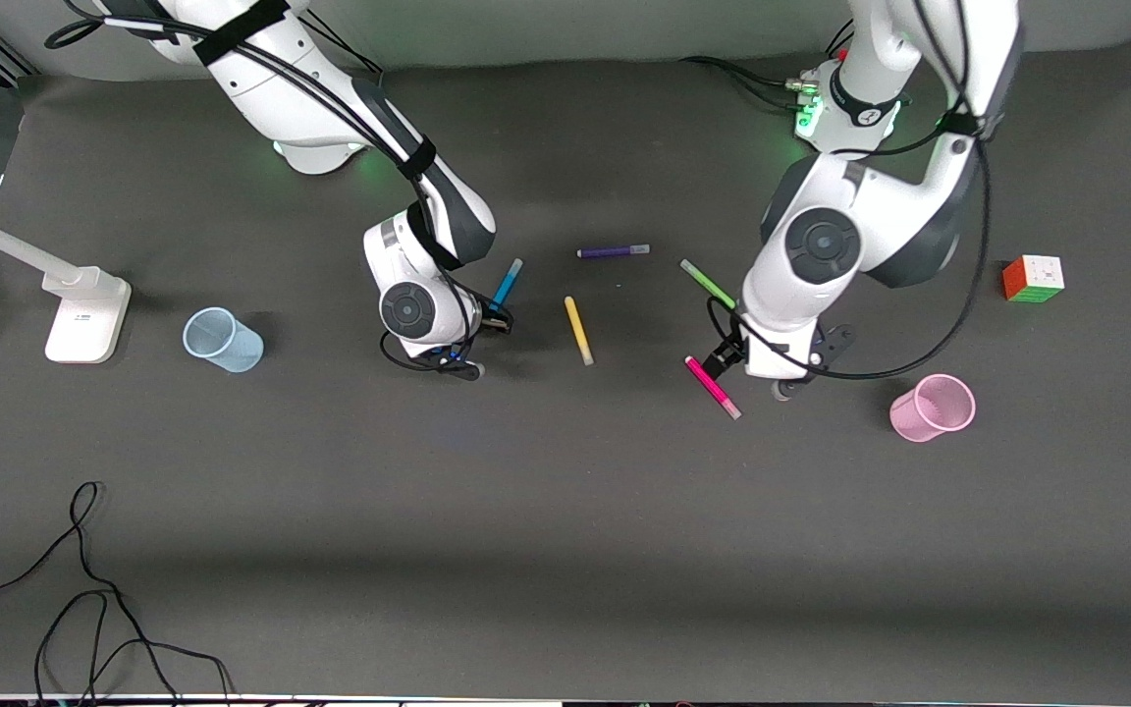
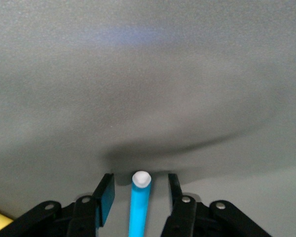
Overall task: Place pink and blue markers in matching cups
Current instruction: 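Close the right gripper on the blue marker while the left gripper grasps the pink marker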
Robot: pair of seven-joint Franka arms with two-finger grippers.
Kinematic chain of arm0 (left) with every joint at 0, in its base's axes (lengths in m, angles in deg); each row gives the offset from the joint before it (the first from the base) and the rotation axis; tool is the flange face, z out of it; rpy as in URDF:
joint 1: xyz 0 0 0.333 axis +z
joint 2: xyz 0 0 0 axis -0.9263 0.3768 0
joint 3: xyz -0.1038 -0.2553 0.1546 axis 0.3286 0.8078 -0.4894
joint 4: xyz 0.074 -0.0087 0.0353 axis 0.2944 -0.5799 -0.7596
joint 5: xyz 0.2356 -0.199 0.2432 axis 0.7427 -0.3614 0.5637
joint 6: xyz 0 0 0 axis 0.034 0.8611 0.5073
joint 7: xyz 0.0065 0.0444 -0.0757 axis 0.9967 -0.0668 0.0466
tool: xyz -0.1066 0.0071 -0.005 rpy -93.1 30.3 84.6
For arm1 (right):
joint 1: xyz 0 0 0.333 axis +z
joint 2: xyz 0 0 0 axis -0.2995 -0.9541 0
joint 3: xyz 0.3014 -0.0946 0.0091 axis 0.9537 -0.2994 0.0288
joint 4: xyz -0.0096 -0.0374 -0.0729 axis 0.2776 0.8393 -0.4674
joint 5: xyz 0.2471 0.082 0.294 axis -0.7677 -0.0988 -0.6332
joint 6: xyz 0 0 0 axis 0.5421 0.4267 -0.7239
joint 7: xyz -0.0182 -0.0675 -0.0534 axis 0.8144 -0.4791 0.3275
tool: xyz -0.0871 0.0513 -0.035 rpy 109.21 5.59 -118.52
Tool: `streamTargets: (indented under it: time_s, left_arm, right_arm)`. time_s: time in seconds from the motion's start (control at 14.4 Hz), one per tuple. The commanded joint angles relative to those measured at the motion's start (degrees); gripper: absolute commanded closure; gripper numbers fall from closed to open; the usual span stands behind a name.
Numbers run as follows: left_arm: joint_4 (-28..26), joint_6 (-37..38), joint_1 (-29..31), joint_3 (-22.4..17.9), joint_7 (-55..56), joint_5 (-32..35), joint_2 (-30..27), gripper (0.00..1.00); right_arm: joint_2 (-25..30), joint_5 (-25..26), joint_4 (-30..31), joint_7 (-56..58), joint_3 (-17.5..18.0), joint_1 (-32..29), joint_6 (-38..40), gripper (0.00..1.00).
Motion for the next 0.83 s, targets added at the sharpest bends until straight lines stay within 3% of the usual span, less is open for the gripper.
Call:
streamTargets:
  time_s: [0.0,0.35,0.62,0.76]
  left_arm:
    - [-1.0,-5.7,-2.5,-0.7,1.2,0.1,4.2,0.00]
    - [-1.0,-12.3,-2.5,-0.8,0.3,0.5,10.9,0.00]
    - [-1.0,-15.4,-3.1,-0.8,0.3,1.6,14.2,0.00]
    - [-1.0,-15.5,-3.1,-0.8,0.3,1.6,14.6,0.04]
  right_arm:
    - [-0.2,-1.3,0.5,-1.2,-0.1,1.0,-1.8,0.64]
    - [-0.2,-1.3,0.6,-1.1,-0.1,1.1,-1.8,0.73]
    - [0.1,-1.3,0.6,-1.1,-0.1,1.0,-1.7,0.99]
    - [1.2,-1.3,0.7,-1.1,-0.1,1.0,-1.0,1.00]
